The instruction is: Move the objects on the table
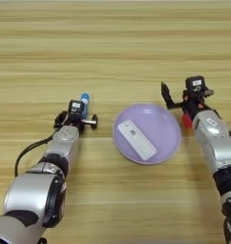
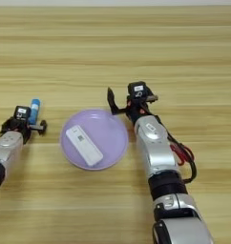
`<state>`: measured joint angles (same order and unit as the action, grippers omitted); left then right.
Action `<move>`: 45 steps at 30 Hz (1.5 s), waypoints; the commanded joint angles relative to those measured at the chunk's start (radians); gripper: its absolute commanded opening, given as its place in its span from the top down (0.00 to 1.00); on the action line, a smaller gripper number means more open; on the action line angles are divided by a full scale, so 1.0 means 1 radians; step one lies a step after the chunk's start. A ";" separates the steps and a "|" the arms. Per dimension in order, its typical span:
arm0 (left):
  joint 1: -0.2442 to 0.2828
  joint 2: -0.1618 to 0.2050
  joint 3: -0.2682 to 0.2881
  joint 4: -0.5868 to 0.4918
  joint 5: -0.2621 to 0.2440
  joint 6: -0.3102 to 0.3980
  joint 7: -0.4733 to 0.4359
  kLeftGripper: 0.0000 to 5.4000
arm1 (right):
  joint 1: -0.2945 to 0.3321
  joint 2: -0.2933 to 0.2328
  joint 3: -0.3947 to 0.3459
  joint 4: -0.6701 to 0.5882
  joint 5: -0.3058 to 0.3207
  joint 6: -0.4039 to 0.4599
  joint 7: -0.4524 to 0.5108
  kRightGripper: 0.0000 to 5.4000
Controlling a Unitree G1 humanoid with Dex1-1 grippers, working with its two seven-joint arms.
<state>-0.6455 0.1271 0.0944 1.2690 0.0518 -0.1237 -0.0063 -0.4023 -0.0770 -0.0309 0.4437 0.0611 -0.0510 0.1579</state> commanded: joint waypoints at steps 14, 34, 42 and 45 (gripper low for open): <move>0.013 -0.013 -0.003 0.018 0.004 0.026 -0.016 0.35 | 0.014 0.000 0.000 -0.020 -0.002 0.027 -0.004 0.00; 0.013 -0.011 -0.002 0.015 0.008 0.025 -0.006 0.70 | 0.016 0.002 0.003 -0.027 -0.003 0.033 -0.004 0.00; 0.012 -0.011 -0.001 0.016 0.008 0.024 -0.005 0.76 | 0.016 0.002 0.003 -0.025 -0.003 0.033 -0.003 0.00; 0.011 -0.010 -0.001 0.016 0.009 0.023 -0.006 0.76 | 0.015 0.003 0.003 -0.024 -0.003 0.032 -0.004 0.00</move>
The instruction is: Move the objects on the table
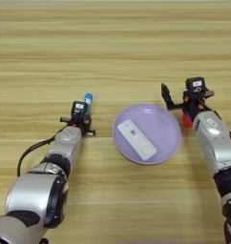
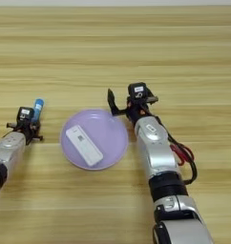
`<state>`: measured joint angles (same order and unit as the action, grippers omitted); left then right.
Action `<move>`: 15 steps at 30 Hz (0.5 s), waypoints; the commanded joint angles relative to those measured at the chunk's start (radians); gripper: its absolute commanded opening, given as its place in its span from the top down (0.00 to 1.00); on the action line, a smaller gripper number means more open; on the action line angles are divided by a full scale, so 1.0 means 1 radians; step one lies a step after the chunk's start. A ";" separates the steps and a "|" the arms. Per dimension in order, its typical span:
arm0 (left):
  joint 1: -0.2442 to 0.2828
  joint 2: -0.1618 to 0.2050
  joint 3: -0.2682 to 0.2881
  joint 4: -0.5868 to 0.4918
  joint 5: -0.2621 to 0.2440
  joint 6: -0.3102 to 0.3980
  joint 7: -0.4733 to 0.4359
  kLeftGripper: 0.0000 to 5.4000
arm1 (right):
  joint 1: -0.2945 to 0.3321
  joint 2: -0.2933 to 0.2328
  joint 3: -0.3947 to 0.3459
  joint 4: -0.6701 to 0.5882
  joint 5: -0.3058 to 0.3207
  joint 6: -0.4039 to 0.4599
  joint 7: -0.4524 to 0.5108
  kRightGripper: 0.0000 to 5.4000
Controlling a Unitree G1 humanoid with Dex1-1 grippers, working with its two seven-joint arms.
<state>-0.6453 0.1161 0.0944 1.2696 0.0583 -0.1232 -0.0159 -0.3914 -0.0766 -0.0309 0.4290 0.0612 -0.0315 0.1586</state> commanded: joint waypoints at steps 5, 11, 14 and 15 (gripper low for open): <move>0.011 0.001 -0.001 0.014 0.002 0.021 0.004 0.76 | 0.004 0.003 0.003 -0.007 -0.005 0.010 -0.005 0.00; 0.005 0.001 -0.015 -0.004 0.015 -0.008 0.007 0.76 | 0.005 0.005 0.004 -0.005 -0.006 0.009 -0.008 0.00; 0.003 -0.001 -0.018 -0.012 0.017 -0.019 0.006 0.76 | 0.005 0.004 0.003 -0.006 -0.006 0.009 -0.008 0.00; 0.002 -0.002 -0.017 -0.014 0.015 -0.021 0.005 0.76 | 0.005 0.004 0.003 -0.006 -0.006 0.009 -0.008 0.00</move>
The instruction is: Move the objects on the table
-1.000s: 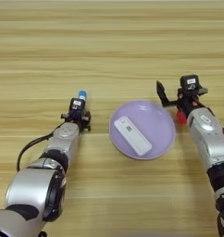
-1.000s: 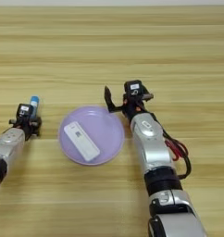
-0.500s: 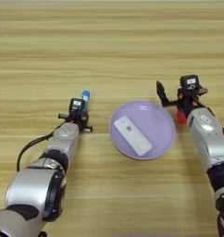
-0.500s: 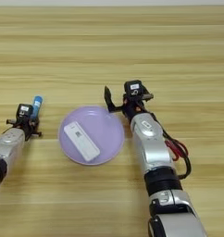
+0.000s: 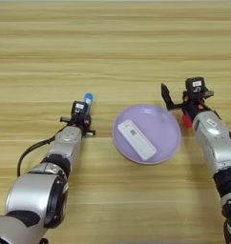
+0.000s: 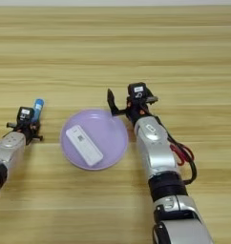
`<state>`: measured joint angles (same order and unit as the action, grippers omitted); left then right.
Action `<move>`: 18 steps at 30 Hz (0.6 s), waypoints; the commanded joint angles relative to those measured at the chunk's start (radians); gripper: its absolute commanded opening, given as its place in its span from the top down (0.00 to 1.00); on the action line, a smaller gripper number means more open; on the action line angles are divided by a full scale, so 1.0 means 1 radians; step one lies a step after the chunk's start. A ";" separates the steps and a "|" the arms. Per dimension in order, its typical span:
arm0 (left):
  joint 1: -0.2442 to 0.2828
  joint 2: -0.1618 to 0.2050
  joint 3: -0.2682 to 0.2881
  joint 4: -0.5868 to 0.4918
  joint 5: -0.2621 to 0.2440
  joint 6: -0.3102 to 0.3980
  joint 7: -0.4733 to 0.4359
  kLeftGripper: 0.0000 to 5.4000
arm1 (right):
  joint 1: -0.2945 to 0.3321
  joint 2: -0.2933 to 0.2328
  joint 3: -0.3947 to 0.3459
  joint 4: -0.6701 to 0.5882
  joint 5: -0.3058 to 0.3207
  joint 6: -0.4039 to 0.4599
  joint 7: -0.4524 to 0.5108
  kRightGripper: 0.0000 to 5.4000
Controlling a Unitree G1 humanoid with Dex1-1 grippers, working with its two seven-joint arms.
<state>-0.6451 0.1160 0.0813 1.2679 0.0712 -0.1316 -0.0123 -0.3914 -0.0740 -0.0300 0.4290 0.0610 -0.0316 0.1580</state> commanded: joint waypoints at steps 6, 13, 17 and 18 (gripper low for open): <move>0.002 -0.004 0.002 -0.050 -0.017 -0.047 -0.021 0.76 | 0.007 0.002 0.003 -0.007 -0.007 0.008 -0.009 0.00; 0.031 -0.013 0.002 -0.138 -0.038 -0.074 -0.059 0.76 | 0.009 0.003 0.003 -0.007 -0.010 0.006 -0.011 0.00; 0.086 -0.050 0.006 -0.266 -0.074 -0.045 -0.084 0.76 | 0.007 0.002 0.002 -0.003 -0.011 0.006 -0.013 0.00; 0.099 -0.068 0.009 -0.298 -0.090 -0.023 -0.092 0.76 | 0.006 0.001 0.001 -0.002 -0.011 0.006 -0.013 0.00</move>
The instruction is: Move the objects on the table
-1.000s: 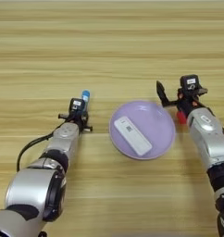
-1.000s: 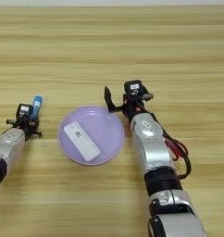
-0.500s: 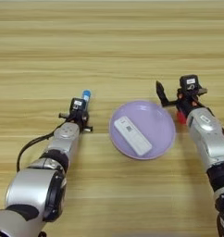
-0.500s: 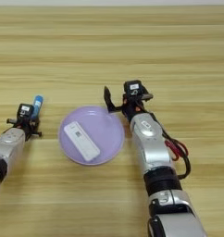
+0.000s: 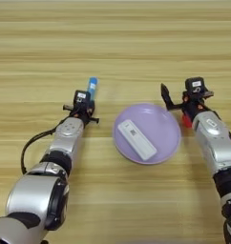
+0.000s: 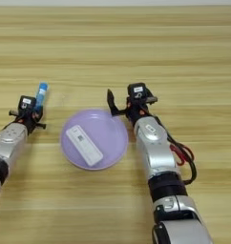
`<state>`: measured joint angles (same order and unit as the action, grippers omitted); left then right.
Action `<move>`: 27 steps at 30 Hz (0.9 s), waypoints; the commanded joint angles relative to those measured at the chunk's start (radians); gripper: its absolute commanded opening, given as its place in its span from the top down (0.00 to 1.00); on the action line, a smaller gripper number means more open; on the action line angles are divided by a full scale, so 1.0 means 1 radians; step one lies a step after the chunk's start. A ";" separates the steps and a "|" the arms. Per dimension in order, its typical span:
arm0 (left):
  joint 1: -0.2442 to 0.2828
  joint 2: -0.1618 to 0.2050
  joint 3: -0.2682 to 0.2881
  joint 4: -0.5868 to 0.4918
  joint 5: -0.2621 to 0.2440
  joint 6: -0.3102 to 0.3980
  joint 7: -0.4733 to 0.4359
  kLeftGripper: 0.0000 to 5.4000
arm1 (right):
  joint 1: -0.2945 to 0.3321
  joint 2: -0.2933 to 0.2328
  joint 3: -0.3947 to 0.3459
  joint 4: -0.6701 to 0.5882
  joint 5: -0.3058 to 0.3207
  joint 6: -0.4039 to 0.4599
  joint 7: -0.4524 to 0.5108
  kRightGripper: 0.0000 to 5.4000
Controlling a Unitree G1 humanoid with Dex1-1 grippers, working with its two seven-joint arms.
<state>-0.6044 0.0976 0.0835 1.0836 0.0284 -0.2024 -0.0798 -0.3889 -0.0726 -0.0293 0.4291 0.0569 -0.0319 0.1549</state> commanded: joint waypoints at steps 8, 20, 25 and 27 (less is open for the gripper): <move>0.210 -0.164 -0.055 -0.457 -0.112 0.263 -0.087 0.76 | -0.016 0.006 0.002 0.036 -0.010 -0.010 -0.020 0.00; 0.350 -0.228 -0.118 -0.769 -0.196 0.542 -0.124 0.76 | -0.024 0.012 0.001 0.050 -0.017 -0.018 -0.025 0.00; 0.378 -0.238 -0.148 -0.834 -0.234 0.620 -0.127 0.76 | -0.025 0.016 0.002 0.051 -0.020 -0.019 -0.028 0.00; 0.384 -0.241 -0.165 -0.834 -0.245 0.639 -0.130 0.76 | -0.026 0.018 0.003 0.051 -0.021 -0.020 -0.029 0.00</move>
<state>-0.2668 -0.0661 -0.0507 0.2628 -0.2035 0.3997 -0.2071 -0.4014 -0.0614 -0.0293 0.4740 0.0397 -0.0515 0.1351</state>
